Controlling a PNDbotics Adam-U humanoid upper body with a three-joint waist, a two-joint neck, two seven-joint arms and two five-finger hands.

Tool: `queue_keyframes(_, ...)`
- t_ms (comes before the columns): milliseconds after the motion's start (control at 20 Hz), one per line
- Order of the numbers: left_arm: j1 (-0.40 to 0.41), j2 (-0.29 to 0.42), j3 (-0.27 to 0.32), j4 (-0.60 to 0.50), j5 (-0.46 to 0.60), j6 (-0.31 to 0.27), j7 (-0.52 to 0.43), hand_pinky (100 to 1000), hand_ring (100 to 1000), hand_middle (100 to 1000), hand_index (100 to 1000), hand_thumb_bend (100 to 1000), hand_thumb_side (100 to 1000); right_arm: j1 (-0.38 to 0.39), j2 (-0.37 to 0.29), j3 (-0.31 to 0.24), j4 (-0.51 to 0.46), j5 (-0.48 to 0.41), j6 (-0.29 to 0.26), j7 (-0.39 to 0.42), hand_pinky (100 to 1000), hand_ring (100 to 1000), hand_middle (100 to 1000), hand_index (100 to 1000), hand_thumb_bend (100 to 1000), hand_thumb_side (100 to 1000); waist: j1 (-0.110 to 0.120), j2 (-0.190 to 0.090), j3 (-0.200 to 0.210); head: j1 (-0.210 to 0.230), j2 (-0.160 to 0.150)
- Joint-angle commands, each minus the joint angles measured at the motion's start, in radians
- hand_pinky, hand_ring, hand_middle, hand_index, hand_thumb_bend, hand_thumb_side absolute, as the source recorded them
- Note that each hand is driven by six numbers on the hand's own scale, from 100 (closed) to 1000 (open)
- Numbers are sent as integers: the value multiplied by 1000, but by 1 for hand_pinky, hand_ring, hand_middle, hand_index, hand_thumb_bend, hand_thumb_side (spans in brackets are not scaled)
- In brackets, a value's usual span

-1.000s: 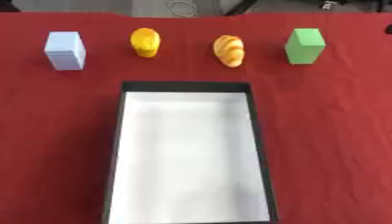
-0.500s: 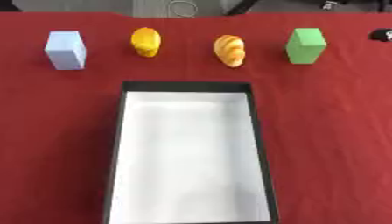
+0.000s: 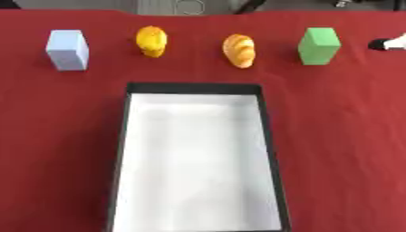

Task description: Pick up objects on the table and place them in the box.

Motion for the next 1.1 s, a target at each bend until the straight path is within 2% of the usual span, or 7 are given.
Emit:
queue_keyframes(50,-19,19,-2,-24,0,-1,-10,809,777,735,809,108,768,-21,-11,-7,13,14,-314,314,990,985,899,932,441,302,-14,-2,10,-17,-24)
queue_keyframes(600,-39,34,-9,-40,-3,-9,-18,809,777,736,809,100,768,-20,-5,-52,58,11,-314,314,994,987,900,932,441,278,-34,32,78,-65,-65)
queue_keyframes(800,-34,37,-8,-39,-9,-11,-17,809,775,736,809,100,772,-14,-16,-72,63,20,-314,307,993,988,903,934,443,305,-37,40,82,-70,-61)
queue_keyframes(1100,-32,39,-10,-39,-20,-12,-19,811,776,736,809,100,776,-8,-26,-86,72,34,-314,300,994,983,891,942,439,291,-40,51,83,-79,-61)
